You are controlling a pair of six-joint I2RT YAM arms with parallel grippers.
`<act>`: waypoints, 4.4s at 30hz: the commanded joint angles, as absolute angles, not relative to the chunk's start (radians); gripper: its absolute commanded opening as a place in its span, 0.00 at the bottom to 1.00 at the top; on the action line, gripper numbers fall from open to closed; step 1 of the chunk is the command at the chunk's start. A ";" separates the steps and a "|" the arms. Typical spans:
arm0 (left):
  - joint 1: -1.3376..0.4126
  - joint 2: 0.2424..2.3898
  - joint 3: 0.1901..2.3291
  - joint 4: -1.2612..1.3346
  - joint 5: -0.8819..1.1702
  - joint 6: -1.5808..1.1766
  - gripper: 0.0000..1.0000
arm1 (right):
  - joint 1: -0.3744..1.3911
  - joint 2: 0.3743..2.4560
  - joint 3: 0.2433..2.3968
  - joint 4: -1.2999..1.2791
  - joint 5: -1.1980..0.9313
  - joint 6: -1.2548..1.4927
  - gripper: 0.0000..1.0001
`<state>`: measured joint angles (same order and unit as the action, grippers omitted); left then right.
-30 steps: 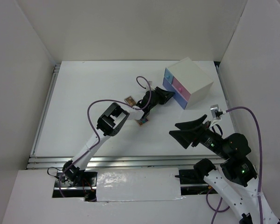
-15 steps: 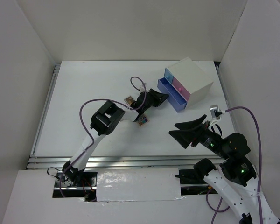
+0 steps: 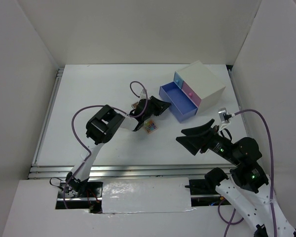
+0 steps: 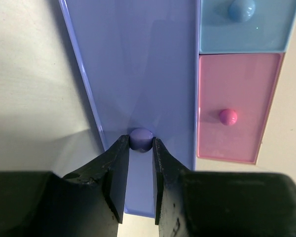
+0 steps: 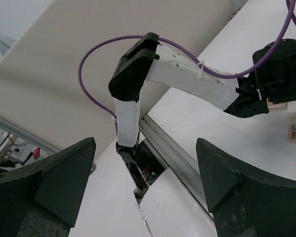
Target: Organize the makeup
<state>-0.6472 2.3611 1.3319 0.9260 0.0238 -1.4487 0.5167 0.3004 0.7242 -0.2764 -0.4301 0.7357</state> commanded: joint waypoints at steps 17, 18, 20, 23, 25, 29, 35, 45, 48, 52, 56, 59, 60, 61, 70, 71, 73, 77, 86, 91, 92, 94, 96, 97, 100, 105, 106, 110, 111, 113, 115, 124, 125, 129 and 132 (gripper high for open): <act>-0.635 2.229 1.189 1.039 -0.018 -1.411 0.66 | 0.514 0.365 0.693 -0.169 -0.460 0.767 0.90; -0.637 2.212 1.183 1.040 -0.018 -1.401 0.72 | 0.515 0.370 0.693 -0.172 -0.456 0.761 0.90; -0.635 2.194 1.172 1.040 -0.017 -1.388 0.84 | 0.514 0.383 0.706 -0.187 -0.440 0.741 0.90; -0.634 2.142 1.170 1.013 -0.009 -1.352 1.00 | 0.514 0.405 0.729 -0.209 -0.417 0.713 0.90; -0.634 2.099 1.164 0.996 -0.009 -1.324 0.99 | 0.515 0.420 0.747 -0.224 -0.396 0.689 0.90; -0.617 1.946 1.135 0.790 -0.043 -1.254 1.00 | 0.515 0.460 0.787 -0.261 -0.344 0.603 0.92; -0.502 1.668 1.269 -0.077 -0.248 -1.062 0.99 | 0.515 0.630 0.801 -0.285 -0.333 0.445 0.95; -0.397 1.109 1.077 -0.646 -0.277 -0.749 0.99 | 0.600 1.530 1.193 -0.462 -0.092 0.228 1.00; -0.402 0.987 1.017 -0.730 -0.223 -0.654 0.99 | 0.607 1.669 1.291 -0.507 0.029 0.184 1.00; -0.432 0.823 0.963 -0.750 -0.193 -0.568 0.99 | 0.627 1.788 1.359 -0.551 0.081 0.178 1.00; -0.446 0.756 0.920 -0.660 -0.052 -0.502 0.99 | 0.670 1.883 1.353 -0.537 0.084 0.192 1.00; -0.408 0.788 0.922 -0.661 -0.043 -0.499 0.99 | 0.687 1.925 1.347 -0.522 0.060 0.202 1.00; -0.396 0.810 0.923 -0.661 -0.010 -0.483 0.99 | 0.696 1.931 1.347 -0.515 0.043 0.202 1.00; -0.370 0.813 0.923 -0.658 -0.002 -0.479 1.00 | 0.703 1.942 1.350 -0.514 0.043 0.206 1.00; -0.330 0.735 0.899 -0.627 0.038 -0.474 1.00 | 0.710 2.022 1.403 -0.544 0.084 0.196 0.90; -0.330 0.733 0.899 -0.627 0.040 -0.472 0.99 | 0.713 2.034 1.413 -0.554 0.097 0.198 0.85; -0.330 0.729 0.899 -0.626 0.044 -0.472 0.99 | 0.722 2.059 1.433 -0.571 0.117 0.195 0.67; -0.327 0.726 0.897 -0.623 0.054 -0.468 0.99 | 0.745 2.031 1.419 -0.574 0.137 0.204 0.45; -0.321 0.707 0.888 -0.615 0.066 -0.477 0.99 | 0.744 1.715 1.450 -0.644 0.219 0.123 0.43; -0.319 0.680 0.879 -0.611 0.068 -0.483 0.99 | 0.683 1.686 1.457 -0.641 0.409 -0.047 0.45; -0.321 0.670 0.877 -0.611 0.067 -0.485 0.99 | 0.642 1.707 1.465 -0.644 0.443 -0.082 0.46; -0.321 0.661 0.874 -0.609 0.067 -0.488 1.00 | 0.606 1.741 1.503 -0.652 0.475 -0.107 0.47; -0.322 0.655 0.870 -0.601 0.081 -0.488 0.99 | 0.557 1.796 1.534 -0.647 0.531 -0.127 0.47; -0.322 0.649 0.870 -0.600 0.086 -0.488 0.99 | 0.542 1.819 1.552 -0.626 0.547 -0.136 0.47; -0.322 0.652 0.865 -0.594 0.104 -0.486 0.99 | 0.491 1.833 1.560 -0.577 0.600 -0.143 0.47; -0.322 0.667 0.868 -0.594 0.115 -0.480 0.99 | 0.465 1.861 1.571 -0.563 0.604 -0.135 0.53; -0.322 0.667 0.867 -0.594 0.121 -0.479 0.99 | 0.466 1.867 1.571 -0.571 0.601 -0.123 0.67; -0.321 0.661 0.868 -0.592 0.121 -0.479 1.00 | 0.474 1.853 1.574 -0.583 0.551 -0.094 1.00; -0.322 0.658 0.867 -0.591 0.121 -0.479 0.99 | 0.480 1.847 1.578 -0.581 0.542 -0.091 1.00; -0.322 0.657 0.870 -0.594 0.110 -0.482 1.00 | 0.515 1.827 1.595 -0.586 0.514 -0.074 1.00; -0.322 0.650 0.870 -0.600 0.086 -0.486 0.99 | 0.564 1.812 1.623 -0.580 0.483 -0.052 1.00; -0.316 0.650 0.879 -0.643 -0.052 -0.543 0.99 | 0.658 2.080 1.851 -0.613 0.196 0.161 1.00; -0.314 0.650 0.879 -0.640 -0.049 -0.542 0.99 | 0.660 2.107 1.889 -0.621 0.181 0.169 1.00; -0.316 0.647 0.877 -0.635 -0.034 -0.535 0.99 | 0.660 2.203 1.933 -0.611 0.091 0.172 0.98; -0.316 0.650 0.876 -0.634 -0.029 -0.534 0.99 | 0.658 2.255 1.973 -0.624 0.055 0.154 0.97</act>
<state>-0.3202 0.6571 0.8646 -0.6544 -0.0288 -0.5301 0.6640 2.2353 1.8931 -0.6109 0.1326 0.1413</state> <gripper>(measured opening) 0.994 0.980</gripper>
